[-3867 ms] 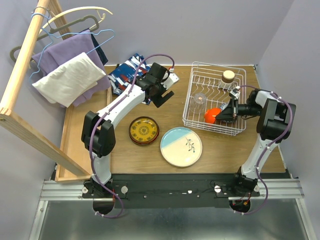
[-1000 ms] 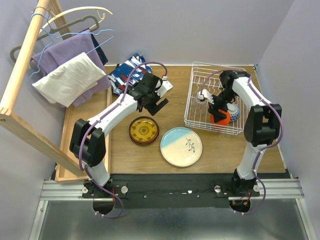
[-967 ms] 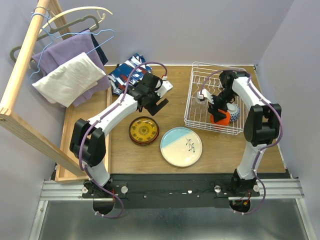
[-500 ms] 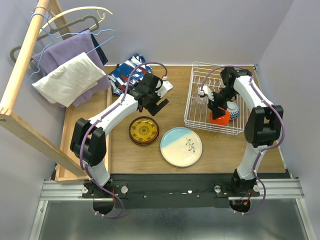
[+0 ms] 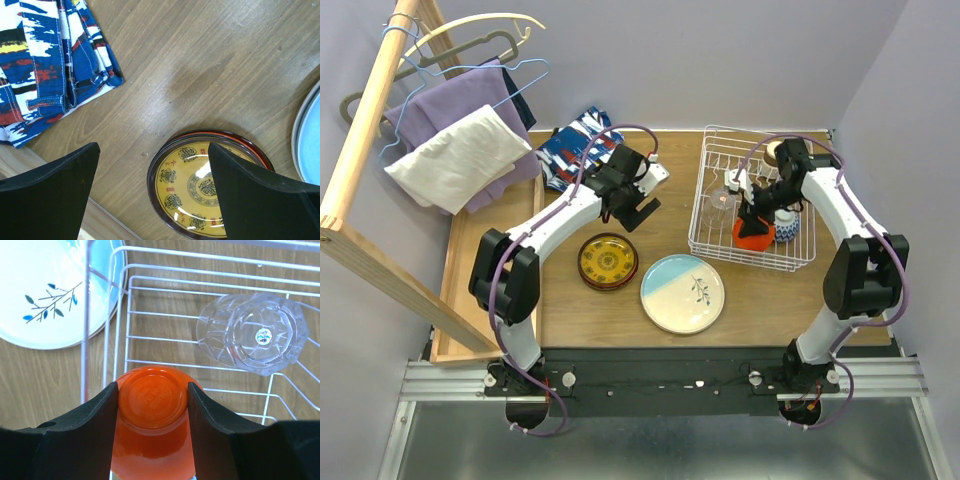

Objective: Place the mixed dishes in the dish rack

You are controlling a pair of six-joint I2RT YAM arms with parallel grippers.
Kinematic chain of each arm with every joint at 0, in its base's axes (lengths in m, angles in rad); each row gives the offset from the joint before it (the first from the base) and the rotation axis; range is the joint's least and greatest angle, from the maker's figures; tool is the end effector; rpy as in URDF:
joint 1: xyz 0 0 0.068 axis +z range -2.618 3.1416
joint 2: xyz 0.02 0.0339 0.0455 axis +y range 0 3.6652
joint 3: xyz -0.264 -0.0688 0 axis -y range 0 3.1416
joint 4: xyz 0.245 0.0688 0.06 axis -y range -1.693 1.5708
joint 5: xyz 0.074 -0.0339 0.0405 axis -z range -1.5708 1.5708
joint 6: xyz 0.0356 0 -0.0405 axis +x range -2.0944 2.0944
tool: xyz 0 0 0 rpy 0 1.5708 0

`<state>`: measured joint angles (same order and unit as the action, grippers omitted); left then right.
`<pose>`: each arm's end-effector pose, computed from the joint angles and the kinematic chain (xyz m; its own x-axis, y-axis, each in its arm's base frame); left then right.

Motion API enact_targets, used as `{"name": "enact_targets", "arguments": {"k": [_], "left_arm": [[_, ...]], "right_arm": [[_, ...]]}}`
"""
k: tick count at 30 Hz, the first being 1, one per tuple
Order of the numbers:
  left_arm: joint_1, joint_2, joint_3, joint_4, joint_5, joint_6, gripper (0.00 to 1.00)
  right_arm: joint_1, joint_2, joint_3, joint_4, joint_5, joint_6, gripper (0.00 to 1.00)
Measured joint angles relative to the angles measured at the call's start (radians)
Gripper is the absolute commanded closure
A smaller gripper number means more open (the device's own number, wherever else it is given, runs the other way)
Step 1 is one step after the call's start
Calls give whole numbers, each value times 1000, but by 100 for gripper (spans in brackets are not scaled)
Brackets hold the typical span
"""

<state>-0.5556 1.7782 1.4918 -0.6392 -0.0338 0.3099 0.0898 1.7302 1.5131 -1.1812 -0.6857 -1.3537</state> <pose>0.3339 -0.2059 0.2726 -0.4910 0.6636 -0.5645 0.6926 0.6903 0.2091 0.3282 0.0522 0.2799 -0.0379 -0.7623 -0.6461 -0.9964 0.0777 -0.0332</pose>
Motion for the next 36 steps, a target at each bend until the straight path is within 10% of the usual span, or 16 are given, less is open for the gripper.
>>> {"name": "enact_targets", "arguments": {"k": [36], "left_arm": [[-3, 68, 72, -36, -8, 0, 1]], "right_arm": [[-174, -72, -255, 159, -92, 29, 29]]}}
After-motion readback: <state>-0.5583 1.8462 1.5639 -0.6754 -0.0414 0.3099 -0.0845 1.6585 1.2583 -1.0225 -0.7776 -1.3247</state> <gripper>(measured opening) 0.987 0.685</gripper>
